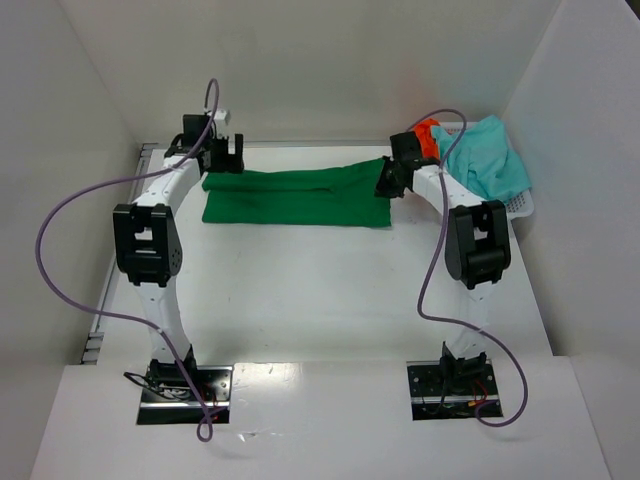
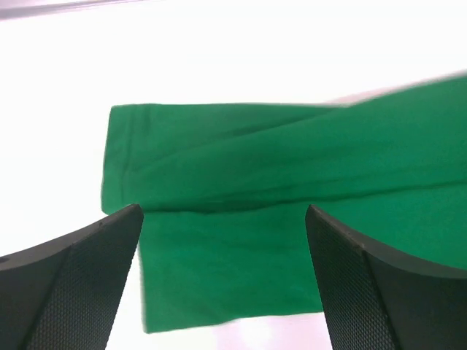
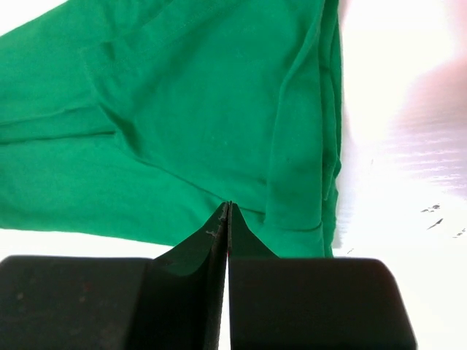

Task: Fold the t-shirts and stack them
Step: Fold the other side of the tshirt into a rectangle, then rotate the tshirt 90 degrees

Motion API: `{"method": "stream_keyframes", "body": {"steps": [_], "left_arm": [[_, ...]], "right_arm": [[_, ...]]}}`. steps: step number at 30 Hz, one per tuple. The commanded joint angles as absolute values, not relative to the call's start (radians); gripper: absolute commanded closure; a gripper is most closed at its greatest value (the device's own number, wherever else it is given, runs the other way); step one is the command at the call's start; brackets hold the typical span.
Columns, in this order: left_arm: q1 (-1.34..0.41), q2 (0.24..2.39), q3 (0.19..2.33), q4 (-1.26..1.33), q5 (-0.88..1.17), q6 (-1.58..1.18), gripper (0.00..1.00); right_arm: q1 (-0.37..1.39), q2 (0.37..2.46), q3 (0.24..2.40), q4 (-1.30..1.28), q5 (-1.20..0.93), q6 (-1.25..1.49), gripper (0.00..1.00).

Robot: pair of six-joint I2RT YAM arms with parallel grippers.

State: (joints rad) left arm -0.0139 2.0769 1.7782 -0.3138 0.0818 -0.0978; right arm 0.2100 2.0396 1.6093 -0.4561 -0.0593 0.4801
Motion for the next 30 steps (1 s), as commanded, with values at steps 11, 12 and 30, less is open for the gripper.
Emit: {"method": "stream_keyframes", "body": {"steps": [11,12,30], "left_arm": [[-0.04,2.155,1.69,-0.262,0.15,0.502,0.0],[-0.04,2.155,1.703,-0.273,0.14,0.512,0.0],[-0.182,2.226,1.711,-0.465,-0.037,0.634,0.0]], "right_arm": [[0.199,1.87,1.565,-0.388,-0.064,0.459,0.83],[0.199,1.858,1.565,-0.388,-0.064,0.459,0.82],[0.18,1.714,1.537,-0.445,-0.055,0.431,0.79]]}}
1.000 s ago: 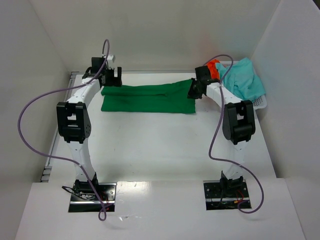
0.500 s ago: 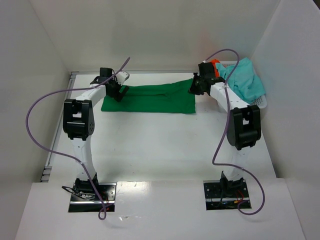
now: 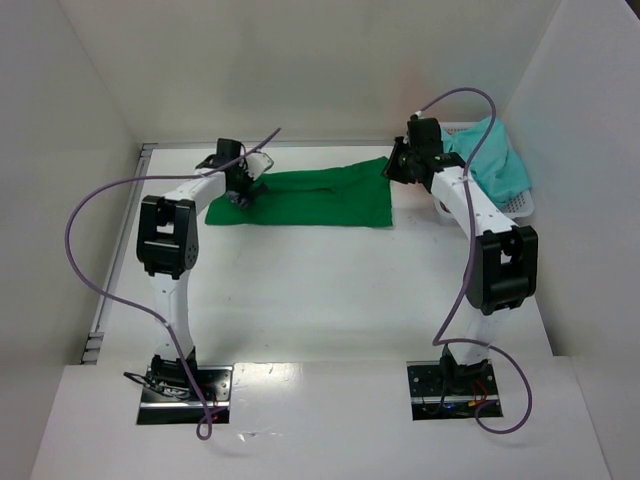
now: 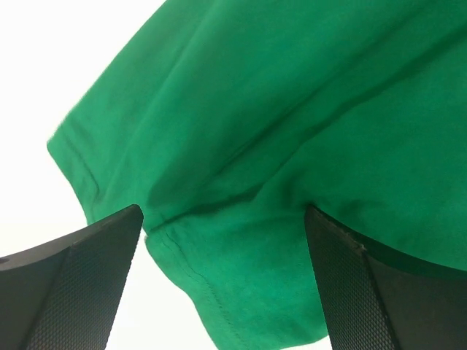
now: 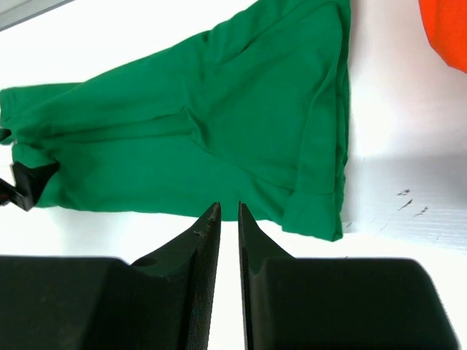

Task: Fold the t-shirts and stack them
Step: Rotate the tshirt 90 degrees

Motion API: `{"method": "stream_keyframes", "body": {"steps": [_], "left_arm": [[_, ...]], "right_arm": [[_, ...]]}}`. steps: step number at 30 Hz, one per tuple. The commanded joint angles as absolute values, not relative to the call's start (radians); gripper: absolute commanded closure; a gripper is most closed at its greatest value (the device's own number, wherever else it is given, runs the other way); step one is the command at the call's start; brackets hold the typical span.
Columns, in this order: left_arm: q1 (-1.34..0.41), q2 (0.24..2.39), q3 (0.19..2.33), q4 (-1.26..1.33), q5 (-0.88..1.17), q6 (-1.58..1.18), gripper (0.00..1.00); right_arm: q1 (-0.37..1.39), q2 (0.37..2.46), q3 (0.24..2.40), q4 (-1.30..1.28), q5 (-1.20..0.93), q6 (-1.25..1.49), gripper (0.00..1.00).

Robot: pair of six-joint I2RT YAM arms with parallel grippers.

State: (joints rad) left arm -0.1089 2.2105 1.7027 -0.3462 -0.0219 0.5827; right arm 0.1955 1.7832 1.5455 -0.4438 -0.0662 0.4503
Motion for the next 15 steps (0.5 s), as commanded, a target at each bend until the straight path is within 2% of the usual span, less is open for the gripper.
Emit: {"method": "stream_keyframes", "body": {"steps": [1,7,15], "left_arm": [[-0.201,2.226,1.7,-0.475,-0.061,0.634,0.0],[-0.371,2.148,1.583,-0.549,-0.129,0.364,0.0],[-0.528,2.074,1.408,-0.669,-0.046,-0.006,0.0]], "right_arm": [[0.179,1.701,1.537,-0.445,-0.055,0.431,0.79],[0.17,1.69,1.509,-0.423,-0.09,0.44,0.79],[0.17,1.69,1.468,-0.433,-0.12,0.44,0.79]]}}
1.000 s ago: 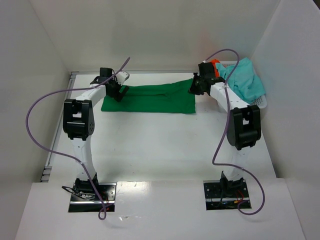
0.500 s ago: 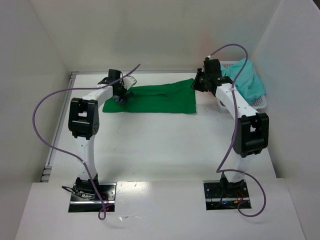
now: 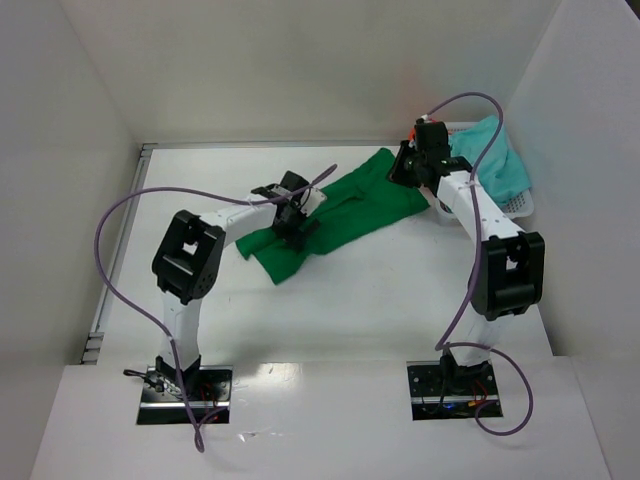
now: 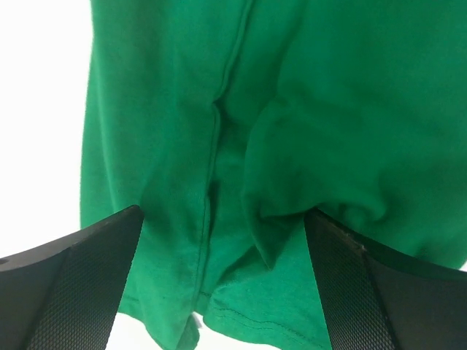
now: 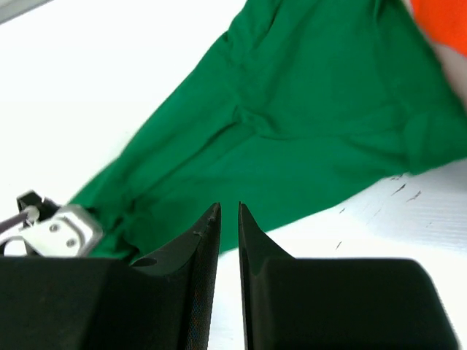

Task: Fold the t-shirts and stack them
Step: Rotate the tshirt 90 degrees

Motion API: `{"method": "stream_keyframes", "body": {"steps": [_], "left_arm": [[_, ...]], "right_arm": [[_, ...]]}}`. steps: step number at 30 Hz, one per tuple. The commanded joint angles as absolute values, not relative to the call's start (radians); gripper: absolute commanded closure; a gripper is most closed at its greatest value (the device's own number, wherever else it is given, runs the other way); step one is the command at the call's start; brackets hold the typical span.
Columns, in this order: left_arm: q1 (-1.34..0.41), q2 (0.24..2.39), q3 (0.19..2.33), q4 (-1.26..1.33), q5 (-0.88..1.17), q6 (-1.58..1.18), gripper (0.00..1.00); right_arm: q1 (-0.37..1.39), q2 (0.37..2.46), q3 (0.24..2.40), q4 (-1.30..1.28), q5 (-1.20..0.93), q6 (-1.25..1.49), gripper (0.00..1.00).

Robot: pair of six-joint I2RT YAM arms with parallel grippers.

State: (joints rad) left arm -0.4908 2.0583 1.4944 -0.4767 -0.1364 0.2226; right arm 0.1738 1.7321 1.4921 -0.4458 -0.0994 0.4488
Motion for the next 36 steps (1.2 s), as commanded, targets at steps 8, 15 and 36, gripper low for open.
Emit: {"method": "stream_keyframes", "body": {"steps": [8,15,36], "left_arm": [[-0.735,1.907,1.125,-0.631,0.124,-0.339,0.0],[-0.815,1.839,1.029,-0.534,0.209,-0.455,0.0],[-0.815,1.787,0.973,-0.446,0.232,-0.495,0.0]], "right_arm": [[0.17,1.739,1.396,-0.393,-0.149,0.44,0.79],[0.235,1.868,1.436,-0.393,-0.127,0.44,0.83],[0.347,2.246,1.75,-0.529,0.04,0.463,0.89]]}}
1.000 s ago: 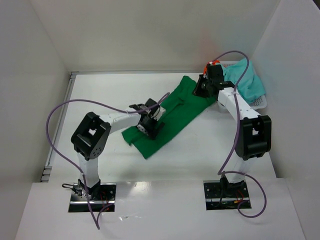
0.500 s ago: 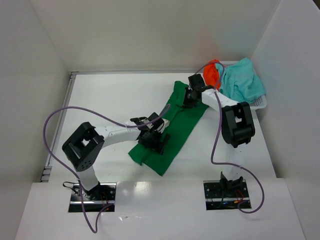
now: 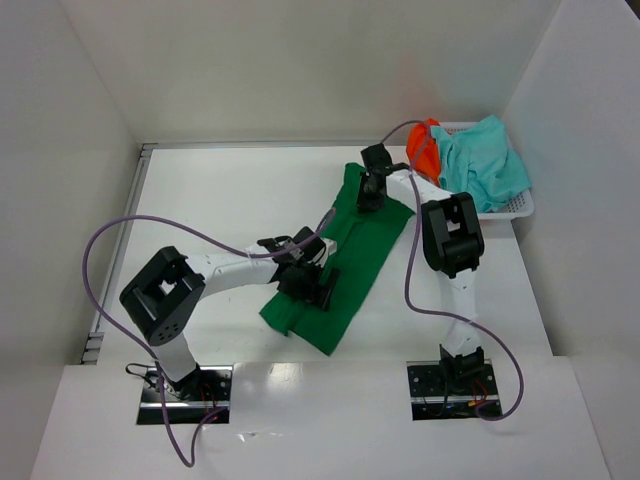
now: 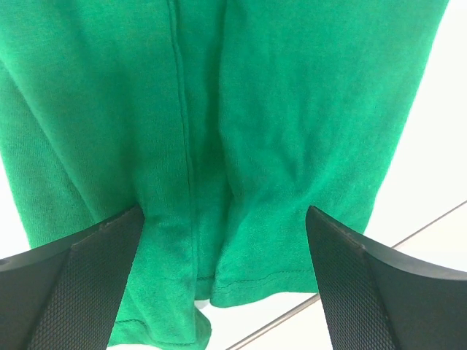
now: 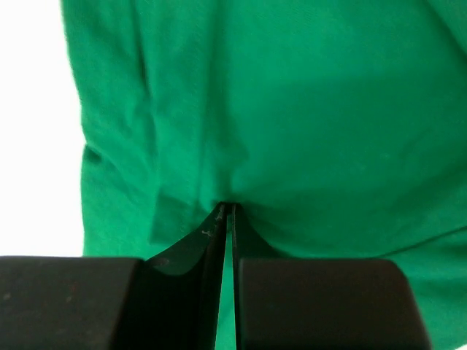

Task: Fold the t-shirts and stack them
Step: Rotate the tshirt 90 degrees

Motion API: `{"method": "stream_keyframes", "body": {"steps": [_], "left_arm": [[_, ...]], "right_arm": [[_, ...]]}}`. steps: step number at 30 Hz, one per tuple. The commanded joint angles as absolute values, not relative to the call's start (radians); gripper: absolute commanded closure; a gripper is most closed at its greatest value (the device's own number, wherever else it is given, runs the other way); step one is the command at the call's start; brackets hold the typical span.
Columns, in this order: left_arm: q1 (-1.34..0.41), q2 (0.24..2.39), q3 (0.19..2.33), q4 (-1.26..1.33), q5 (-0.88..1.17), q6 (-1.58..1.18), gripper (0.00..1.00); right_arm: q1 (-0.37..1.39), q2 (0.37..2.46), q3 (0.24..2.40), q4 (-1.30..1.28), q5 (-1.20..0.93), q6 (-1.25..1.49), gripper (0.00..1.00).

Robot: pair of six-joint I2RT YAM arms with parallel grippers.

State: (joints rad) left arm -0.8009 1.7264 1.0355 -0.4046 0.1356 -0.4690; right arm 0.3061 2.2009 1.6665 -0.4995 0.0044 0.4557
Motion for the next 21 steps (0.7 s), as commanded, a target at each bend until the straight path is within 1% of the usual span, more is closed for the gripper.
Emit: {"method": "stream_keyframes", "body": {"steps": [1,8,11,18,21], "left_arm": [[-0.815,1.798,0.973,-0.446,0.241,-0.495,0.0],[-0.815,1.809,0.982,-0.437,0.304,-0.486,0.0],[-0.815,1.798,0.973,-0.437,0.316,-0.508,0.0],[-0.815,1.775,0.962,-0.41,0.36,-0.54,0.0],[-0.815,1.798,0.972,-0.385,0.373,-0.549,0.0]], "right_arm": [[0.362,2.262,1.77,-0.54,0.04,0.472,0.89],[0.413,2.394,1.94,-0.577,0.018,0.483,0.9],[0.437,2.45,2.029,-0.586,-0.029,0.492,0.9],[0.517,2.595,2.334,-0.647,-0.094,0.502,0.9],[0.517,2.646,2.42,-0.66,-0.098,0.502,0.9]]}}
